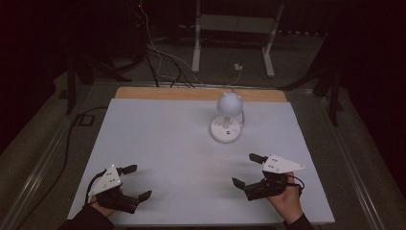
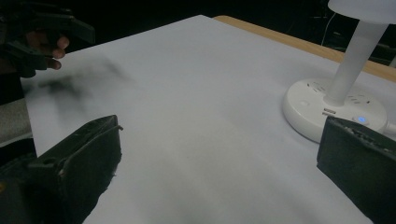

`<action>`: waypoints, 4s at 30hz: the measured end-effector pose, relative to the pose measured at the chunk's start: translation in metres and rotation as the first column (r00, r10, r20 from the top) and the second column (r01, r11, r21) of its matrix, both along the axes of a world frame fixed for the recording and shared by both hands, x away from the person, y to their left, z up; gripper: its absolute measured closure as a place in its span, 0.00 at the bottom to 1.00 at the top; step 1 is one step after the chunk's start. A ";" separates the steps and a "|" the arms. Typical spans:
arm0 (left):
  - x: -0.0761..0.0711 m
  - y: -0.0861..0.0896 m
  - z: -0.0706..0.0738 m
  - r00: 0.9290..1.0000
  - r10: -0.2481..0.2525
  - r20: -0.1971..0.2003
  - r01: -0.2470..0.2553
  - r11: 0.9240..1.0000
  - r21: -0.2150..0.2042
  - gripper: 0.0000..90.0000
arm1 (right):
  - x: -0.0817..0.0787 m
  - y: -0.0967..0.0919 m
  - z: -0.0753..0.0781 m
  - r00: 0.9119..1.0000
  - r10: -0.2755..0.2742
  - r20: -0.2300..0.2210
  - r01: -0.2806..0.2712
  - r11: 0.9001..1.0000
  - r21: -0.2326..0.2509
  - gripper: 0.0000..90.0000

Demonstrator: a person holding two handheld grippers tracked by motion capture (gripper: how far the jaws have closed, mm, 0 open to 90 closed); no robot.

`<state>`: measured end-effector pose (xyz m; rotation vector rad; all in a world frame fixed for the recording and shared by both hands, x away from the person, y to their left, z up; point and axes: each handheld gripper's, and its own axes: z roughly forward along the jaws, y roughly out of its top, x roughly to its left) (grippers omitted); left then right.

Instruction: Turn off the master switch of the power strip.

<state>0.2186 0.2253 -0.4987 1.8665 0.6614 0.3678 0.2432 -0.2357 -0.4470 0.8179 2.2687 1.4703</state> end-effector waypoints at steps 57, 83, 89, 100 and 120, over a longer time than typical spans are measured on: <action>-0.001 -0.001 0.001 1.000 -0.009 0.008 0.009 1.000 -0.003 0.00 | 0.074 0.006 0.031 0.979 -0.184 0.087 0.190 0.980 -0.064 0.00; -0.001 0.000 0.002 1.000 -0.008 0.005 0.008 1.000 -0.008 0.00 | 0.117 0.008 0.012 0.968 -0.249 0.028 0.251 0.961 -0.113 0.00; -0.001 0.000 0.002 1.000 -0.010 0.005 0.010 1.000 -0.007 0.00 | 0.132 0.005 0.000 0.959 -0.285 -0.001 0.282 0.950 -0.134 0.00; -0.001 0.000 0.001 1.000 -0.011 0.003 0.011 1.000 -0.009 0.00 | 0.146 0.006 -0.017 0.933 -0.358 -0.028 0.351 0.927 -0.131 0.08; 0.000 0.000 0.001 1.000 -0.013 0.000 0.013 1.000 -0.005 0.00 | 0.156 0.007 -0.030 0.887 -0.455 -0.077 0.443 0.887 -0.130 0.48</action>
